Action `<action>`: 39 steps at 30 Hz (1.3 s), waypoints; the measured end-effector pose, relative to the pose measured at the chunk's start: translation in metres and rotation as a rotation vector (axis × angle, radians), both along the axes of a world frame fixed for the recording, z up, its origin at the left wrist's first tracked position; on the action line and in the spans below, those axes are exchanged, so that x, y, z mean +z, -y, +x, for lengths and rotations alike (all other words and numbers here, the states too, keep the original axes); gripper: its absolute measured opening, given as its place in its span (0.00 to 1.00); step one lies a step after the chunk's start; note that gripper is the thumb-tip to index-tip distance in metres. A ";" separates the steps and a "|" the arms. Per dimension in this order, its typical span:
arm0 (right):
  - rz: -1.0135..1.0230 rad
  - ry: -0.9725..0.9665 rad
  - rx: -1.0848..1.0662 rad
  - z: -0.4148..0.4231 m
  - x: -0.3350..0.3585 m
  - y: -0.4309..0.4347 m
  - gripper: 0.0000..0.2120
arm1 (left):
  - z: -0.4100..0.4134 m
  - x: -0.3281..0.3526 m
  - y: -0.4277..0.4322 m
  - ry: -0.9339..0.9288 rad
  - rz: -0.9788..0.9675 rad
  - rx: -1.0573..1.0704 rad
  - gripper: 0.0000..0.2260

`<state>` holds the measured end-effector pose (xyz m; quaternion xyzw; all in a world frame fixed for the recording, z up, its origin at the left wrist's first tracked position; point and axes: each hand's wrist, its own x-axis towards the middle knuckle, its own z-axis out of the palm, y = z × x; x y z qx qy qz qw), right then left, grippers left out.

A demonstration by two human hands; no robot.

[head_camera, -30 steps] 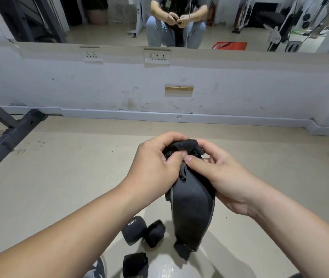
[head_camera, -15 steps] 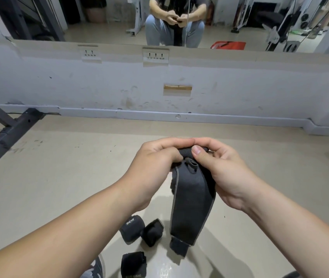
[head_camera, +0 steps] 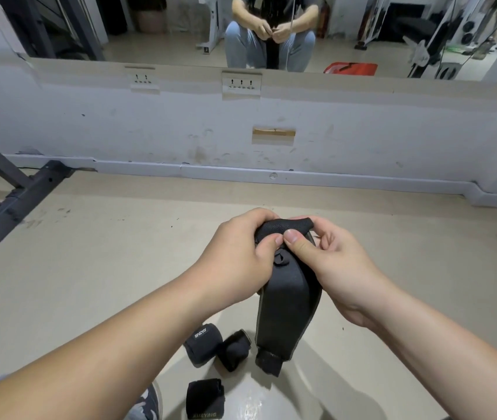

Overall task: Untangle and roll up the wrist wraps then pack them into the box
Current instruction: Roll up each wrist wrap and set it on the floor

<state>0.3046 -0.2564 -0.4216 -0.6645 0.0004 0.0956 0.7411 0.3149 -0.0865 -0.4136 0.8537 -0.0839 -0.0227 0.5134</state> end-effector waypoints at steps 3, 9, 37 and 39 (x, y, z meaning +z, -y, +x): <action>0.076 -0.057 -0.012 -0.004 0.003 -0.007 0.09 | 0.002 -0.003 -0.003 0.130 0.065 0.014 0.10; 0.155 -0.132 -0.074 -0.005 0.008 -0.008 0.08 | 0.003 -0.005 -0.001 0.058 -0.231 0.120 0.16; 0.015 0.072 0.086 -0.005 0.014 0.002 0.09 | -0.011 0.008 0.004 -0.113 -0.141 -0.101 0.16; -0.012 0.115 0.087 -0.002 0.013 0.004 0.08 | -0.009 0.009 -0.002 -0.183 -0.190 -0.145 0.17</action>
